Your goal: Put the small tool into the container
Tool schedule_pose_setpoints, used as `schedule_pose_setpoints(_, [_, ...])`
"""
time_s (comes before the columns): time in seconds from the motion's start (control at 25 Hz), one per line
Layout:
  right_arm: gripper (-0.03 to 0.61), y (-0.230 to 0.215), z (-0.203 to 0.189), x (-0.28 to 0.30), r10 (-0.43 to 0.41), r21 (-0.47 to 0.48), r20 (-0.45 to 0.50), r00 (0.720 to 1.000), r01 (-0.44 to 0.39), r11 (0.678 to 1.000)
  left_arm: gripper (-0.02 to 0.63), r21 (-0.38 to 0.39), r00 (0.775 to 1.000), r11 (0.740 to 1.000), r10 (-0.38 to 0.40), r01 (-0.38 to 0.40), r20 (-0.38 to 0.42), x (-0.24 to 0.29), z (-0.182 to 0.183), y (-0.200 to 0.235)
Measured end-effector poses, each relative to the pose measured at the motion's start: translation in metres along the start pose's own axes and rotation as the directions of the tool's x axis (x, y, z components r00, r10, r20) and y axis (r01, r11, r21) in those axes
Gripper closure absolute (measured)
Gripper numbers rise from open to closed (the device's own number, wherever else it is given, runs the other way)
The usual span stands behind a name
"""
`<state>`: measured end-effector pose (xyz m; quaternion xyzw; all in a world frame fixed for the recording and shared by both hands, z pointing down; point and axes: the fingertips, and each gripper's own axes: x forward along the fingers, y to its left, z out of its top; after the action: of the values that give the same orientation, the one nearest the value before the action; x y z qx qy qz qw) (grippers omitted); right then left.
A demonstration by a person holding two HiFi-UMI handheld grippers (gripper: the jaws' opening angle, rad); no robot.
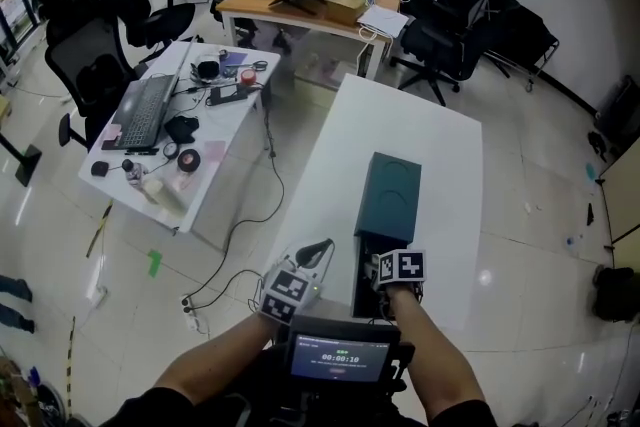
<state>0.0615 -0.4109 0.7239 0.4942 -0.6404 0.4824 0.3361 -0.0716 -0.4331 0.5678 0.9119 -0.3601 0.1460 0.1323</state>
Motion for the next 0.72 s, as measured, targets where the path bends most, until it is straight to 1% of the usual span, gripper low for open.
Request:
schedule_pose_setpoints(0.12, [0.308,0.0,-0.002,0.0,-0.017,-0.028,-0.008,1.0,0.016,0.999,0.604,-0.001,1.0,1.0,0.0,0.0,0.007,-0.003,0.002,-0.004])
schedule_pose_setpoints(0.16, [0.29,0.001,-0.002,-0.001,-0.012,-0.024,-0.006,1.0,0.012,1.0,0.604,0.0,1.0,1.0,0.001,-0.001,0.007,-0.004,0.002,-0.005])
schedule_pose_setpoints(0.28, [0.287,0.001,-0.002,-0.002,0.021,0.061,0.026,0.999,-0.023,0.998,0.604,0.0,1.0,1.0,0.007,-0.007,0.007,-0.008,-0.001,-0.006])
schedule_pose_setpoints(0.36, [0.287,0.0,-0.004,-0.003,0.023,0.101,0.047,0.999,-0.028,0.995,0.604,-0.001,1.0,1.0,0.008,-0.008,0.002,-0.012,-0.003,-0.006])
schedule_pose_setpoints(0.56, [0.287,-0.004,-0.004,-0.011,-0.07,0.083,0.11,0.991,0.061,0.995,0.604,0.01,1.0,1.0,0.009,-0.009,0.003,-0.019,-0.002,-0.009])
schedule_pose_setpoints(0.6, [0.287,-0.003,-0.004,-0.013,-0.072,0.082,0.118,0.99,0.062,0.995,0.604,0.012,1.0,1.0,0.008,-0.008,0.003,-0.021,-0.001,-0.011])
schedule_pose_setpoints(0.72, [0.287,0.003,-0.005,-0.016,-0.035,0.092,0.14,0.99,0.022,0.995,0.604,0.027,1.0,1.0,0.011,-0.011,0.007,-0.024,0.001,-0.013])
